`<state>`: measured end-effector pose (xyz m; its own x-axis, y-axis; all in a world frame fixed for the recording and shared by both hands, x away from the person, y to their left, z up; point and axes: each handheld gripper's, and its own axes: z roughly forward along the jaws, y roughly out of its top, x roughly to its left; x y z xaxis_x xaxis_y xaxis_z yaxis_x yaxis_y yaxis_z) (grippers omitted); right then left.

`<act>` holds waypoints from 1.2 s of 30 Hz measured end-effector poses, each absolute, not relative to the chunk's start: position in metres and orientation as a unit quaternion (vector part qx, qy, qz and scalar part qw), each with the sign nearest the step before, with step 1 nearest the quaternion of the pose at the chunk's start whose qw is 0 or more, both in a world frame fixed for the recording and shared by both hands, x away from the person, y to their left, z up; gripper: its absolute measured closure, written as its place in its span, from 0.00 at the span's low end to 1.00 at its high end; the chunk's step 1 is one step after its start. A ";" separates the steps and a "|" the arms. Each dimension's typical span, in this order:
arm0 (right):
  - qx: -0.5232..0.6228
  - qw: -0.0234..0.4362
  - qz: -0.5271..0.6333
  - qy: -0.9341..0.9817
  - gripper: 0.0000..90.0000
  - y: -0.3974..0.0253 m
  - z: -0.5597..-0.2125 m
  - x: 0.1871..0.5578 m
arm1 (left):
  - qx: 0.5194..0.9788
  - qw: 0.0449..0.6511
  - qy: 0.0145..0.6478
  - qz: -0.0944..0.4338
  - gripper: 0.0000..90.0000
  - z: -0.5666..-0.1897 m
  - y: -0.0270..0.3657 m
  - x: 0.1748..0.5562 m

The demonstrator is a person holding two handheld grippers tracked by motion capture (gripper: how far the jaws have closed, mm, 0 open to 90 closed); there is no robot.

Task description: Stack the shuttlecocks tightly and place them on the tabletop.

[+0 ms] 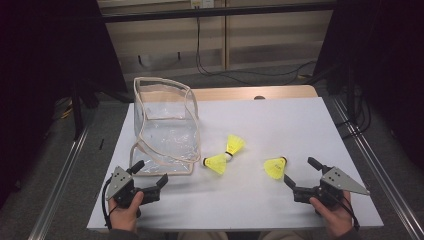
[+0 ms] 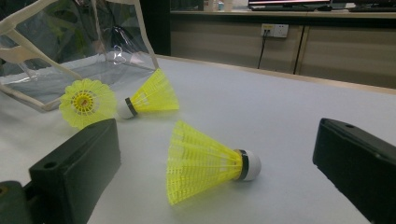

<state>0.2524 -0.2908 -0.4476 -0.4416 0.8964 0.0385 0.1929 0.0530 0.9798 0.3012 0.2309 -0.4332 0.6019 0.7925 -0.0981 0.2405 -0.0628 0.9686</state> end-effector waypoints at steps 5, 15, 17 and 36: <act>0.417 0.323 0.542 0.654 0.00 -0.291 -0.448 0.252 | 0.687 0.574 0.377 0.237 0.03 -0.433 0.229 0.301; 0.413 0.323 0.541 0.657 0.01 -0.291 -0.448 0.253 | 0.698 0.578 0.361 0.221 0.02 -0.431 0.220 0.299; 0.411 0.321 0.542 0.659 0.01 -0.290 -0.448 0.253 | 0.700 0.582 0.357 0.211 0.02 -0.429 0.215 0.297; 0.407 0.319 0.541 0.663 0.01 -0.290 -0.448 0.252 | 0.726 0.581 0.328 0.166 0.02 -0.427 0.179 0.291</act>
